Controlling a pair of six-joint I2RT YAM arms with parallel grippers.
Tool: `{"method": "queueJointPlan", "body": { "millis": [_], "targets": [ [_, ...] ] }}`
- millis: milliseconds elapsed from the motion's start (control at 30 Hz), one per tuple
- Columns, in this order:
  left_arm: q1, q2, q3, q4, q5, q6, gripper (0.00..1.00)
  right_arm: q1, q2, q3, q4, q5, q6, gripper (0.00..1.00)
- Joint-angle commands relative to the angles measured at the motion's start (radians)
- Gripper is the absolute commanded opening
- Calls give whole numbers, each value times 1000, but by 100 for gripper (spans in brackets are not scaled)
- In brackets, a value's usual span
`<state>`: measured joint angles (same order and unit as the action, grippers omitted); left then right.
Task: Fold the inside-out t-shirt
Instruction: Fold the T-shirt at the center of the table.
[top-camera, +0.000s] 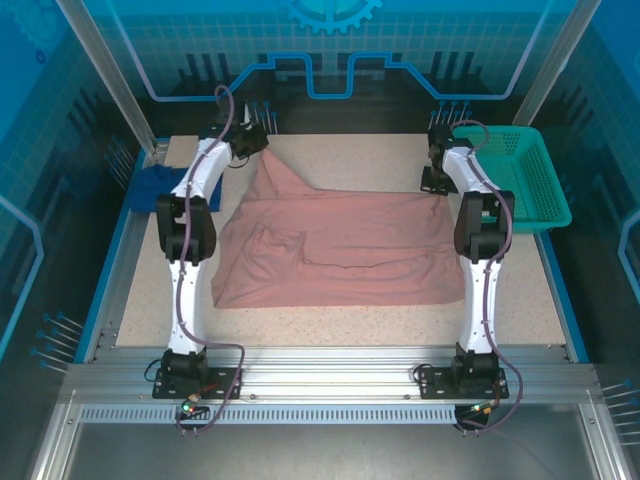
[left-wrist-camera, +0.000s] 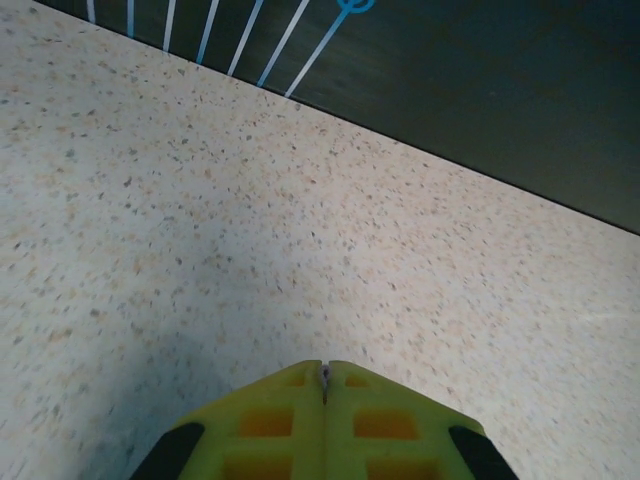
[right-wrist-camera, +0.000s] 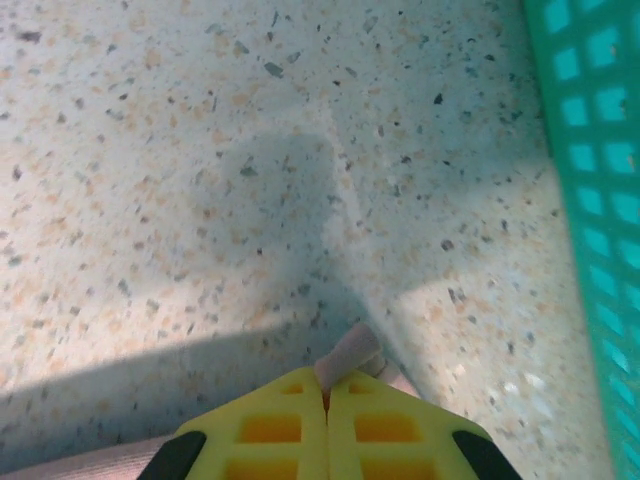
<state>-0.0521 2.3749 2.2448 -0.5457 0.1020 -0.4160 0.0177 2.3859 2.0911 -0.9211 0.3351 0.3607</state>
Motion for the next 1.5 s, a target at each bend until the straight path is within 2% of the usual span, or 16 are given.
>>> {"method": "queueJointPlan", "body": {
  "millis": [0, 367, 667, 1467],
  "targets": [
    [12, -153, -96, 10, -5, 11, 0, 12, -113, -53, 16, 44, -44, 7],
    [12, -601, -633, 109, 23, -78, 0, 15, -377, -388, 93, 65, -78, 9],
    [36, -841, -919, 56, 24, -116, 0, 21, -514, -634, 157, 71, -68, 10],
    [47, -989, -1322, 25, 76, -145, 0, 89, -558, -853, 179, 122, -59, 14]
  ]
}}
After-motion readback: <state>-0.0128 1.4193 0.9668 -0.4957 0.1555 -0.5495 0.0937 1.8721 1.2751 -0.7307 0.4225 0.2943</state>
